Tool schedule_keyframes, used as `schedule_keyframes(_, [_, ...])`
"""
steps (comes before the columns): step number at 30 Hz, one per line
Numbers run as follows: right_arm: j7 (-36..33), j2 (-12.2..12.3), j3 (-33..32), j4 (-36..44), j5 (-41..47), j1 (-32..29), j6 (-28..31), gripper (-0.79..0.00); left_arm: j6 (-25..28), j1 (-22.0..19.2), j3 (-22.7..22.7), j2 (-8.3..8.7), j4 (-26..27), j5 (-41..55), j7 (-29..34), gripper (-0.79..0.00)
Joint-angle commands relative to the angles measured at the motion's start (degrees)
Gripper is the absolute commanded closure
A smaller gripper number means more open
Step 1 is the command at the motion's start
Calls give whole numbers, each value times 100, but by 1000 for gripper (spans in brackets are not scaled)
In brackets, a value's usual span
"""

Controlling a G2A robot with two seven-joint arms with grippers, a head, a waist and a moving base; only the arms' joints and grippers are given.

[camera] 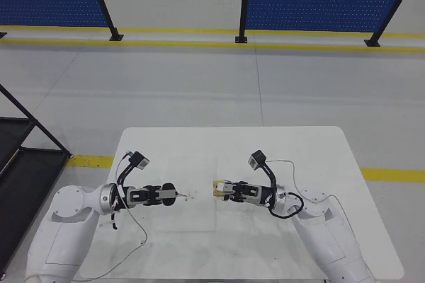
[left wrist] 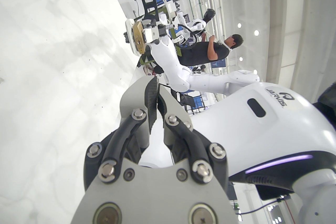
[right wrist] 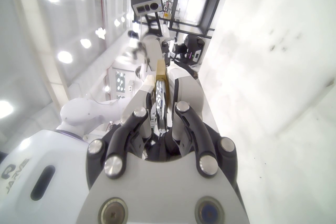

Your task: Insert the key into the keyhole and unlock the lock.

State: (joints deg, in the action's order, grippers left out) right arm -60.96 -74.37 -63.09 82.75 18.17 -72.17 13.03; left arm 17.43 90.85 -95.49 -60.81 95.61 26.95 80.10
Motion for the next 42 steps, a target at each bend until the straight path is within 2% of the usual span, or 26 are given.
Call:
schedule_keyframes(1, [351,3,-21,86,-24,-94,49,0,90,89,79,-11,40,-19,-314,0])
schedule_keyframes(8, [907,35,-50,371,-170,-365,69,0,393,340,300,-43,149,-180,-1070,0])
schedule_keyframes(14, [1017,63,19,560,-364,-467,-27,0,565,493,488,-66,238,-255,-1522,0])
schedule_keyframes(27, [758,144,107,844,-488,-554,-270,0,672,512,706,-51,169,-305,-1721,0])
schedule_keyframes(42, [673,208,5,960,-353,-632,-351,0,678,578,749,-30,225,-381,-1820,0])
